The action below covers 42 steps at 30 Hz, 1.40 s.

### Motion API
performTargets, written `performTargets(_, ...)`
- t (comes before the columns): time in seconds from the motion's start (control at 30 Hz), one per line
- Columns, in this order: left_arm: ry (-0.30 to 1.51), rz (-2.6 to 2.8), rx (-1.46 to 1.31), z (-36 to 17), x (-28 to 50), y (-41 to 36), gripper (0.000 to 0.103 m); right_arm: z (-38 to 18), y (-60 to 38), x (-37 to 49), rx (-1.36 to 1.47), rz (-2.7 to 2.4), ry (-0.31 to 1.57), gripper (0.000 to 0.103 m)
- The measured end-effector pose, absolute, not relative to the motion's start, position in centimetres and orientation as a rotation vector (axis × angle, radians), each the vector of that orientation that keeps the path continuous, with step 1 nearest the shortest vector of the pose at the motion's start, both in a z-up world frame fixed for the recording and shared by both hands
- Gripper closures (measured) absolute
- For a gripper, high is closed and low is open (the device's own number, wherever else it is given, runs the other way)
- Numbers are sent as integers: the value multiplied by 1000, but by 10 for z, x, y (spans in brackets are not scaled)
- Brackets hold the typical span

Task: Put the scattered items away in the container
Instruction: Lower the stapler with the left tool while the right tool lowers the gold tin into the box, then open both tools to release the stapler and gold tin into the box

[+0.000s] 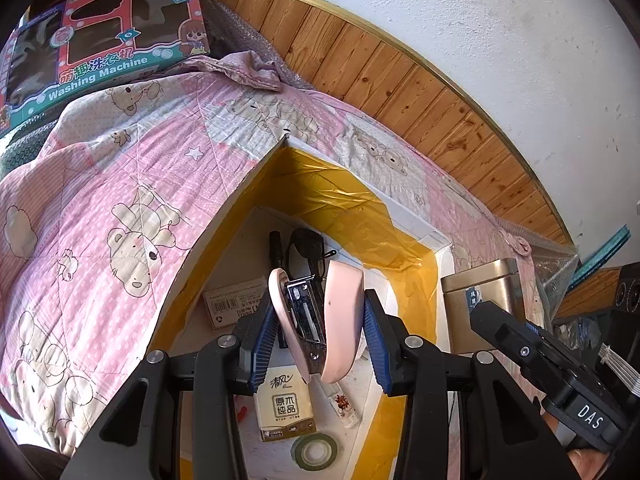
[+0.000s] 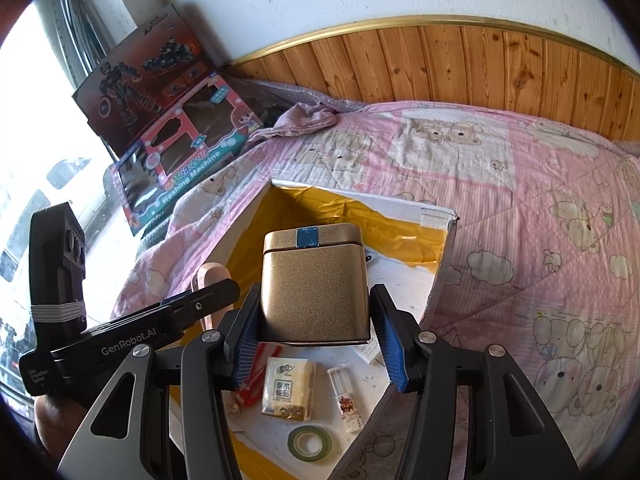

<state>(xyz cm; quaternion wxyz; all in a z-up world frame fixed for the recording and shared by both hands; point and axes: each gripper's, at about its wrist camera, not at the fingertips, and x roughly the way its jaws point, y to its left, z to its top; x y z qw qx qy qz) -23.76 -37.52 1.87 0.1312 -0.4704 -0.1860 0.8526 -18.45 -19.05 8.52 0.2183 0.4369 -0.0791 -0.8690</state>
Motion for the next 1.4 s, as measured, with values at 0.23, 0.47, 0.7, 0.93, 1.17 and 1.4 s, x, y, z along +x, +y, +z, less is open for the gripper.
performTargets(0.23, -510, 2493, -1370, 16, -255, -370, 60, 71, -189, -207, 1277, -2386, -241, 48)
performTargets(0.47, -480, 2454, -1421, 4, -255, -361, 60, 55, -191, -226, 1329, -2371, -187, 48)
performTargets(0.7, -463, 2426, -1472, -7, -258, -351, 60, 44, -201, -240, 1346, -2363, -91, 48)
performTargets(0.93, -439, 2431, -1545, -18, -256, -352, 60, 31, -209, -251, 1365, -2362, -26, 48)
performTargets(1.17, -454, 2430, -1588, -20, -255, -359, 53, 31, -208, -251, 1331, -2359, 4, 47)
performTargets(1.4, -366, 2513, -1534, -3, -227, -366, 53, 46, -204, -224, 1302, -2327, 10, 47)
